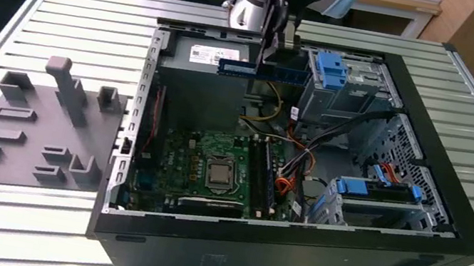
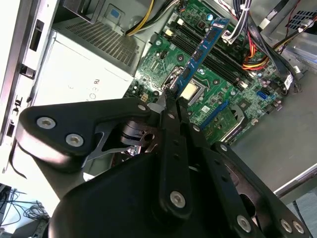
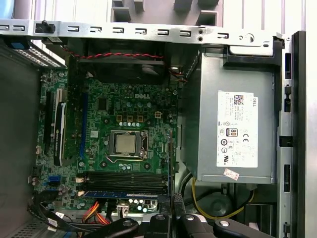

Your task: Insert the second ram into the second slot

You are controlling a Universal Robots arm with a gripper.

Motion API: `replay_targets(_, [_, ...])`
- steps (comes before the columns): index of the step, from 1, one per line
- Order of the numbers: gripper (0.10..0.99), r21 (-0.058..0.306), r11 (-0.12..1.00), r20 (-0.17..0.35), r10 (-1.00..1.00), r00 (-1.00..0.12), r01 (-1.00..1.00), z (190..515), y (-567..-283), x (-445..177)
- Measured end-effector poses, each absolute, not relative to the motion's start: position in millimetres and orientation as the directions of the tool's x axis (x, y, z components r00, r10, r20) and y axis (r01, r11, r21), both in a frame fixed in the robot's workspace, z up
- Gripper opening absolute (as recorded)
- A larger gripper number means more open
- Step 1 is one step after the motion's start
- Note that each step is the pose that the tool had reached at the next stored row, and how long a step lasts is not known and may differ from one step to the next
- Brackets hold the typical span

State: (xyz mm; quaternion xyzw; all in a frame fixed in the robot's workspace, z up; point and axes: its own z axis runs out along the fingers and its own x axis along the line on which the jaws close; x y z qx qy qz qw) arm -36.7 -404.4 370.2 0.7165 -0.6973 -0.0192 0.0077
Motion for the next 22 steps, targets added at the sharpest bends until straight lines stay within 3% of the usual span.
replay_targets(13, [0.137, 0.037, -0.028, -0.017, -0.999, 0.027, -0.999, 370.0, -407.3, -36.7])
replay_targets(22, [0.137, 0.017, -0.031, -0.016, -0.999, 0.030, -0.999, 368.7, -408.7, -39.3])
